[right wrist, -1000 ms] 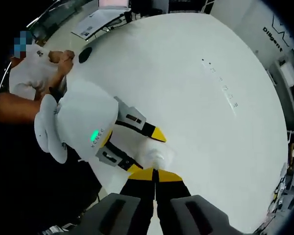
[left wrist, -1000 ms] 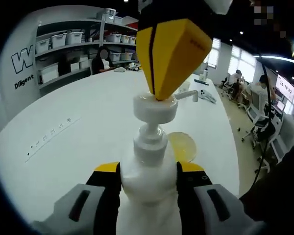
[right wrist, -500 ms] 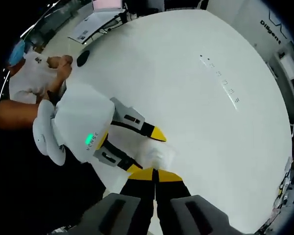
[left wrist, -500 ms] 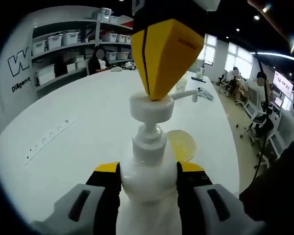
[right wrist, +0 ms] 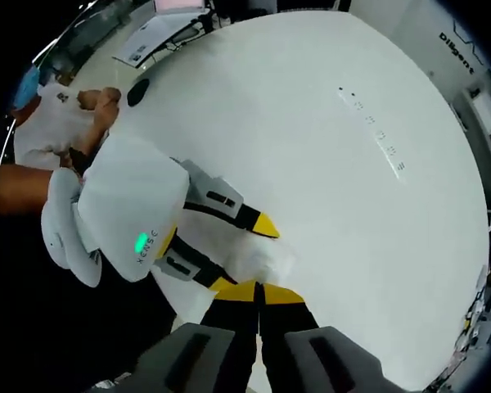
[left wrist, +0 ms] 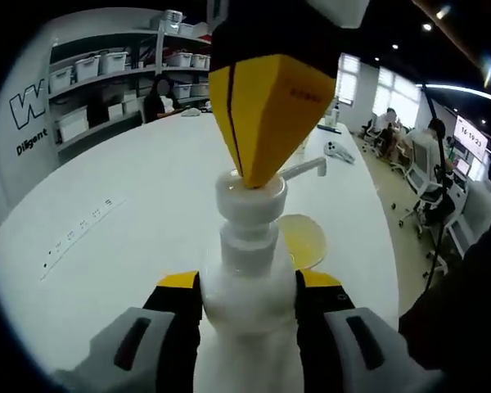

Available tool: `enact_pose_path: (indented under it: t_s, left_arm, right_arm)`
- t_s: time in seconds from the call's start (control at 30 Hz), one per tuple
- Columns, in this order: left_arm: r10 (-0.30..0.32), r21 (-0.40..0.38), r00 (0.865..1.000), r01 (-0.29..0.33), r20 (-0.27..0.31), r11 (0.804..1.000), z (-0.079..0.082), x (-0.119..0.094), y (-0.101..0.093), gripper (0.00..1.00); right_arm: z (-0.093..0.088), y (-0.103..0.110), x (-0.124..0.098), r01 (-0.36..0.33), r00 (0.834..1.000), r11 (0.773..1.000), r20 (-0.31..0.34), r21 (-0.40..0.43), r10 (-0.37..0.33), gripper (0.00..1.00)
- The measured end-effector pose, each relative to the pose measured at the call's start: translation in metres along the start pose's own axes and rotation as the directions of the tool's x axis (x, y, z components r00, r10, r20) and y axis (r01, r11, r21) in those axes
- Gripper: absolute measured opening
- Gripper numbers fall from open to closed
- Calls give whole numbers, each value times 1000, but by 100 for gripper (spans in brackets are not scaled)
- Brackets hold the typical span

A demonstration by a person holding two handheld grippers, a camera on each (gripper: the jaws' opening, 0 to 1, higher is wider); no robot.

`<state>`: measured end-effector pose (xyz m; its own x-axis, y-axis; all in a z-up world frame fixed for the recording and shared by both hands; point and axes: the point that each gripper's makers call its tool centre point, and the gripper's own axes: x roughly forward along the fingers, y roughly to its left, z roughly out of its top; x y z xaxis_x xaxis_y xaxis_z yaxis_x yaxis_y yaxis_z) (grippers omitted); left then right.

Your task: Hold the bottle steady, press the pump all the way down and release, and repeat the specified number of times to dispense into the cup

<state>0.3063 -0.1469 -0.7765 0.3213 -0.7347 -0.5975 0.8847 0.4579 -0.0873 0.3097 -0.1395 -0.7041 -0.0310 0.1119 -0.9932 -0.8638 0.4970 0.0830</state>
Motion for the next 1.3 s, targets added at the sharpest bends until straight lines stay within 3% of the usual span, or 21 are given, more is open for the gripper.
enact_pose_path:
  t_s: [0.07, 0.1, 0.13, 0.2, 0.63, 0.9, 1.03, 1.07, 1.2, 1.23, 1.3]
  left_arm:
    - [-3, 0, 1000, 3, 2, 1000, 0, 0, 0, 43]
    - [-3, -2, 1000, 3, 3, 1000, 0, 0, 0, 43]
    - [-3, -3, 1000, 3, 3, 1000, 0, -1, 0, 43]
    - [0, -3, 1000, 0, 2, 1000, 0, -1, 0, 43]
    - [5, 3, 1000, -5, -6, 1000, -2, -2, 0, 43]
    - [2, -2, 1000, -2, -9, 1000, -2, -1, 0, 43]
    - [-3, -1, 1000, 3, -10, 1000, -3, -1, -1, 43]
    - [-5, -2, 1000, 5, -9, 1000, -3, -1, -1, 43]
    - [-16, -5, 1000, 16, -9, 1000, -3, -1, 0, 43]
    - [-21, -7, 1000, 21, -9, 1000, -2, 0, 0, 43]
    - [-21, -9, 1000, 21, -10, 1000, -2, -1, 0, 43]
  right_arm:
    - [-1, 1, -1, -8, 1000, 1000, 12, 8, 8, 0]
    - [0, 2, -1, 0, 1000, 1000, 28, -27, 1, 0]
    - [6, 3, -4, -22, 997, 1000, 72, -16, 23, 0]
    - [2, 3, -11, -20, 998, 1000, 55, -21, 21, 0]
    - [0, 2, -9, 0, 1000, 998, -12, -55, -1, 0]
    - [-1, 0, -9, -21, 1000, 999, -12, -32, 21, 0]
    - [0, 2, -8, -17, 1000, 999, -23, -46, 16, 0]
    - [1, 2, -7, 2, 999, 996, -37, -88, -5, 0]
    - [-1, 0, 2, -5, 999, 997, -51, -75, 1, 0]
    - [1, 0, -1, 1, 999, 999, -43, -38, -3, 0]
    - [3, 0, 1, -15, 999, 998, -48, -57, 12, 0]
